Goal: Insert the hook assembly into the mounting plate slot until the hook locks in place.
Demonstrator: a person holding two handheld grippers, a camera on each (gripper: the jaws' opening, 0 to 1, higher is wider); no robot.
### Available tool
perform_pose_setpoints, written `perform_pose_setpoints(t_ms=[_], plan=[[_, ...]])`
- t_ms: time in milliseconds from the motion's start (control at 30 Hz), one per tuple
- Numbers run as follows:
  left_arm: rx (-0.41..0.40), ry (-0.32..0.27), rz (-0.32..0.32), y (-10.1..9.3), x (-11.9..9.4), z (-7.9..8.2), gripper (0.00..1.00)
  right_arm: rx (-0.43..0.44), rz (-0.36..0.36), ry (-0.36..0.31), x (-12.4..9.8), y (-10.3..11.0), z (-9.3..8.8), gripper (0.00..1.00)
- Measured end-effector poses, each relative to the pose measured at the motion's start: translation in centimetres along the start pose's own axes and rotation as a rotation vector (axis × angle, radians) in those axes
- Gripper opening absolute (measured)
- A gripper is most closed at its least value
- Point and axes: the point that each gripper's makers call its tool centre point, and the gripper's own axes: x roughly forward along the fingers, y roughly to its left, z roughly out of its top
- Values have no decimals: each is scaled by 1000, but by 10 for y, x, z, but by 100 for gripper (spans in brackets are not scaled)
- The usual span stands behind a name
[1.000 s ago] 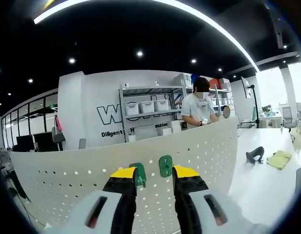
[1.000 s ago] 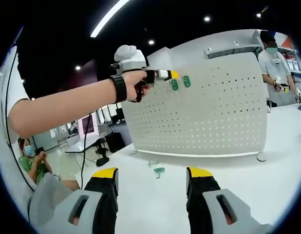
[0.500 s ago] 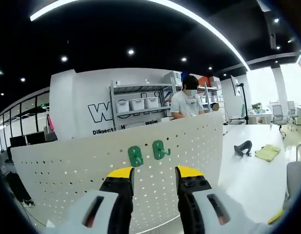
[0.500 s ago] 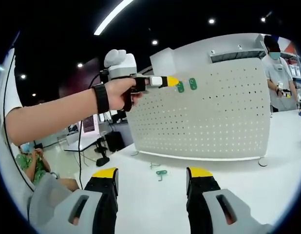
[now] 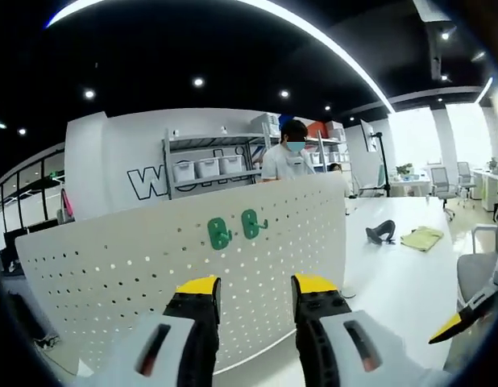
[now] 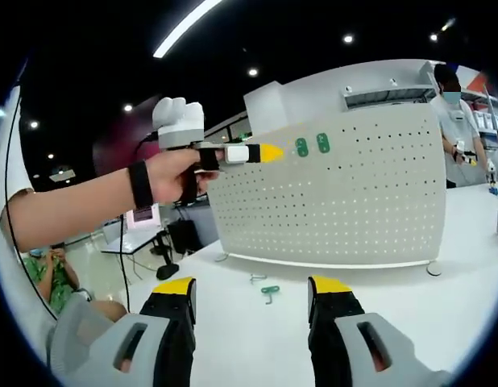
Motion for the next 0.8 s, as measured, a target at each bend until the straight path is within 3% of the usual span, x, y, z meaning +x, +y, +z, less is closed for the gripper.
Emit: perform_pose_setpoints(t_ms=[100,800], plan=[[-4,23,-26,-1,-7,-11,37,-2,-2,1,2,3,0,57],[-46,98,-53,22,-57,-66,37,-12,14,15,17,36,-1,56]])
